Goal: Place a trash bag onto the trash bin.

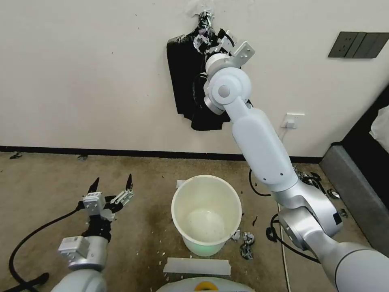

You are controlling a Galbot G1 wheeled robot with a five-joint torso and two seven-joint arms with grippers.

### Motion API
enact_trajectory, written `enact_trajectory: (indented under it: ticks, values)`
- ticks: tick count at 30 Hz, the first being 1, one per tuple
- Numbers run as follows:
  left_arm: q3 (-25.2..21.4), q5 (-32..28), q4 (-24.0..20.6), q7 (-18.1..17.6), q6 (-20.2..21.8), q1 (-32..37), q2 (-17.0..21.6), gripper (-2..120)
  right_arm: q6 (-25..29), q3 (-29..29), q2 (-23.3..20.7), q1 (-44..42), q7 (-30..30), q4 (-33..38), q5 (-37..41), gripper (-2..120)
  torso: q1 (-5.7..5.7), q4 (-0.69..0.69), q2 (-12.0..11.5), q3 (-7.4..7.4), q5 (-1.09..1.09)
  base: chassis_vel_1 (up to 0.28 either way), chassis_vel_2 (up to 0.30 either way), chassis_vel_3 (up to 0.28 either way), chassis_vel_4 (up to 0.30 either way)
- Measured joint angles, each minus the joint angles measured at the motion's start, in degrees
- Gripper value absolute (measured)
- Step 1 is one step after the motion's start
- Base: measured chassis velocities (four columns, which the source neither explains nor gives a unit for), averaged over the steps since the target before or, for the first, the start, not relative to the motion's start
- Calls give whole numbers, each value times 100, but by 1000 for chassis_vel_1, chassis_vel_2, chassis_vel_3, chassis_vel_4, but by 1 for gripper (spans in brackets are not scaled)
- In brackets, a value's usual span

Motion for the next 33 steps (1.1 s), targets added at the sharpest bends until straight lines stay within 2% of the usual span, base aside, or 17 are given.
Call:
enact_trajectory:
  ticks: [2,4,6,7,9,12,33]
  values:
    - [0,0,-8,0,-1,8,-3,100,2,-3,20,-13,-8,0,-19,31,0,0,0,0,0,0,0,0,0]
    - [-1,0,-12,0,-1,8,-2,100,2,-8,27,-13,-13,2,-26,28,0,0,0,0,0,0,0,0,0]
    - [-3,-1,-18,0,-2,7,-1,100,3,-20,46,-13,-22,6,-60,17,0,0,0,0,0,0,0,0,0]
    - [-3,-1,-18,0,-2,7,-1,100,3,-20,46,-13,-22,6,-60,17,0,0,0,0,0,0,0,0,0]
    - [0,-2,-19,0,-2,5,-5,100,5,-32,63,-21,-36,9,-126,7,0,0,0,0,0,0,0,0,0]
    - [3,-3,-19,0,-2,2,-8,100,5,-49,69,-53,-41,29,-159,0,0,0,0,0,0,0,0,0,0]
    - [10,-15,-42,-5,10,-25,-26,100,-18,-282,-245,-720,-95,674,-386,0,0,0,0,0,0,0,0,0,0]
